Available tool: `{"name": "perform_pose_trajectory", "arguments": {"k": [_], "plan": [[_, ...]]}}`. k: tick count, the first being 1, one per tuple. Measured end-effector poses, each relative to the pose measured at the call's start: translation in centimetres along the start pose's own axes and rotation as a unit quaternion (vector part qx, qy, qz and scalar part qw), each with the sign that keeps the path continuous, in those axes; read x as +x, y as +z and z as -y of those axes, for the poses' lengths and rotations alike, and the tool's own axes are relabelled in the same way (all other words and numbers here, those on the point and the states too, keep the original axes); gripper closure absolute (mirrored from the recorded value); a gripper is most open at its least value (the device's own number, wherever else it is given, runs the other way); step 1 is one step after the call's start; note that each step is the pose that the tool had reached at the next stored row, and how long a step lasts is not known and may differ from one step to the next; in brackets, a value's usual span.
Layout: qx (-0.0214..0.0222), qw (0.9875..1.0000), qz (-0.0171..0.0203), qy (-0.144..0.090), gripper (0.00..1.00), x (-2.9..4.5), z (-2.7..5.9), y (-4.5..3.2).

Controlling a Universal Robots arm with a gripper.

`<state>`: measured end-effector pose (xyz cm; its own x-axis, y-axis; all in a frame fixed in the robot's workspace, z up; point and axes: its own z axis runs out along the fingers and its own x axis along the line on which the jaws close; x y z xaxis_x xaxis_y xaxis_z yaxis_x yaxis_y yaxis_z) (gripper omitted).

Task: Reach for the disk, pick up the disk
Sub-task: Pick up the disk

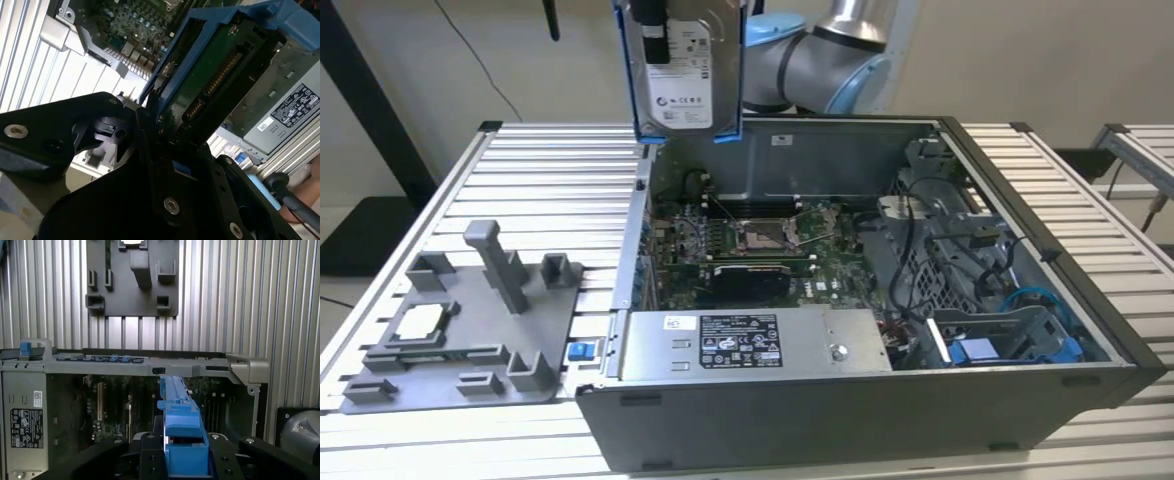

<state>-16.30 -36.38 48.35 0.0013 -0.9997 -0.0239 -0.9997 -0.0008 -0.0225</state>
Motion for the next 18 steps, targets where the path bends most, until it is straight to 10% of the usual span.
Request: {"name": "perform_pose_trajectory", "arguments": {"k": [18], "plan": [[-0.0019,1.0000,0.0000,0.000,1.00,0.00,8.19,0.18]]}}
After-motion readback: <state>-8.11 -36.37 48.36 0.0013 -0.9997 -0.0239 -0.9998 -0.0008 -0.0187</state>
